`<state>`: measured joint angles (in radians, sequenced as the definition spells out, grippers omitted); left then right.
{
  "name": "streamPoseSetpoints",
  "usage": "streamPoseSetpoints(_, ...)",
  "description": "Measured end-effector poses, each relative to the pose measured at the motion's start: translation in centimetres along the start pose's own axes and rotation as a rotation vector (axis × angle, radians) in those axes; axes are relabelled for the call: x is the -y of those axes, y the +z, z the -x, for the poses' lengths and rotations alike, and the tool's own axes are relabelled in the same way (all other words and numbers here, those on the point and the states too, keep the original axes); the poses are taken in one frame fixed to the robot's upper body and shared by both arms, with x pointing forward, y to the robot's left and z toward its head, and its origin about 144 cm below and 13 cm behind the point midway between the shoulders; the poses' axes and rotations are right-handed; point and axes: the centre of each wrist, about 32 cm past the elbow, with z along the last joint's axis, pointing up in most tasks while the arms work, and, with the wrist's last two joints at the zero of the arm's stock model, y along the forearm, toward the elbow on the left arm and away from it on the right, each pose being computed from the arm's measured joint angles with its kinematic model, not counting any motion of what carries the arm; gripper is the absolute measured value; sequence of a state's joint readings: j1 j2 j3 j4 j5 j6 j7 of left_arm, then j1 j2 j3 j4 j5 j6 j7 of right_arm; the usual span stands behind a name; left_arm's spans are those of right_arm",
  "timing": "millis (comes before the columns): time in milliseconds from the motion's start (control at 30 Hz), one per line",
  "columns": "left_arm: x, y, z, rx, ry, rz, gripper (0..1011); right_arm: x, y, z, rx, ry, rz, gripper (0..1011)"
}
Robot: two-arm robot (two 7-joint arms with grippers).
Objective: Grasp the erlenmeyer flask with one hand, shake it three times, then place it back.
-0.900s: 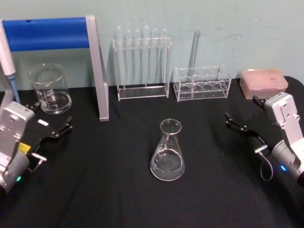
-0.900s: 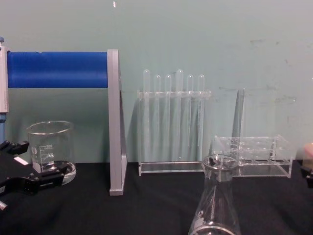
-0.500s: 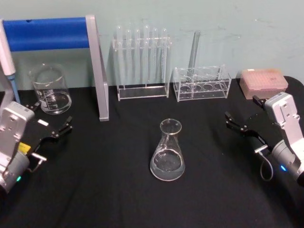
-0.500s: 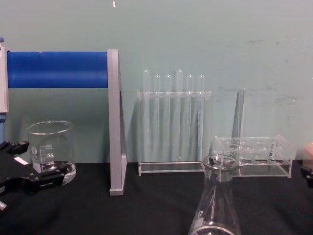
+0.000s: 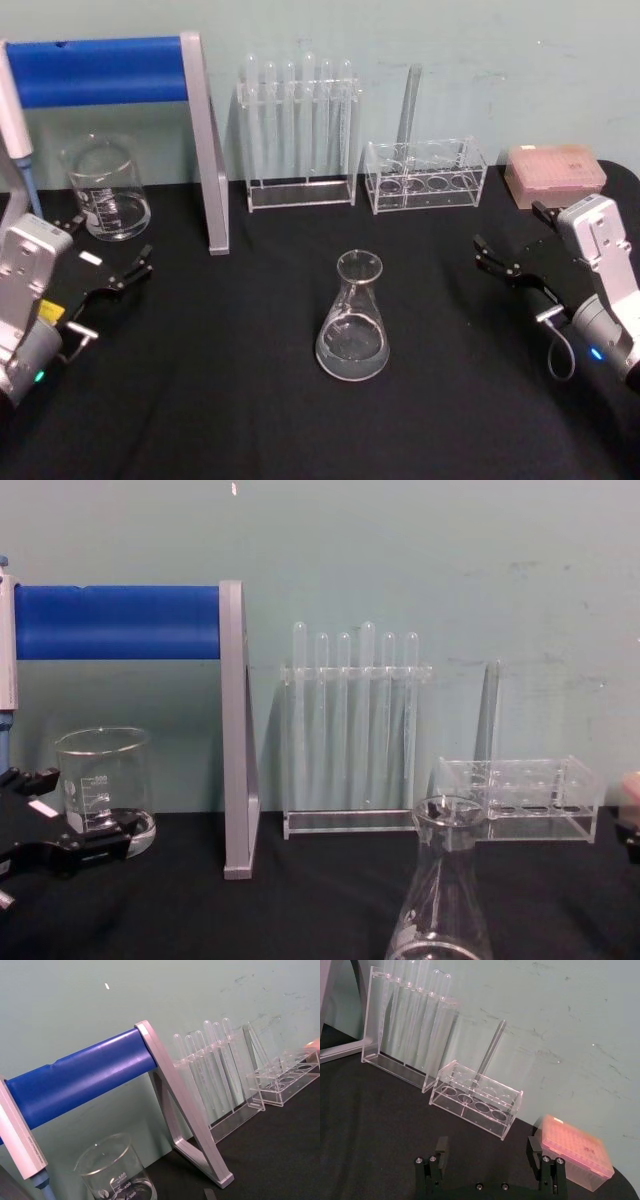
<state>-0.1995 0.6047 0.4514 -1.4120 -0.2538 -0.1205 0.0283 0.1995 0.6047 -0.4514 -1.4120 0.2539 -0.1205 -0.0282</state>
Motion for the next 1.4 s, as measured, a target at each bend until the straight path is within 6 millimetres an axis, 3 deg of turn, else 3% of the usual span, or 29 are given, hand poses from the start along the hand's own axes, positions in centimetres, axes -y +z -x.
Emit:
streamPoseSetpoints(900, 0.0, 0.0, 0.0, 0.0, 0.0, 0.0, 1001, 0.3, -0.1, -0.1, -0.01, 0.011, -0.004, 1000)
streamPoseSetpoints(1400, 0.0, 0.0, 0.0, 0.0, 0.0, 0.0, 1001, 3.9, 0.4, 0.2, -0.099, 0.118, -0.036, 1000)
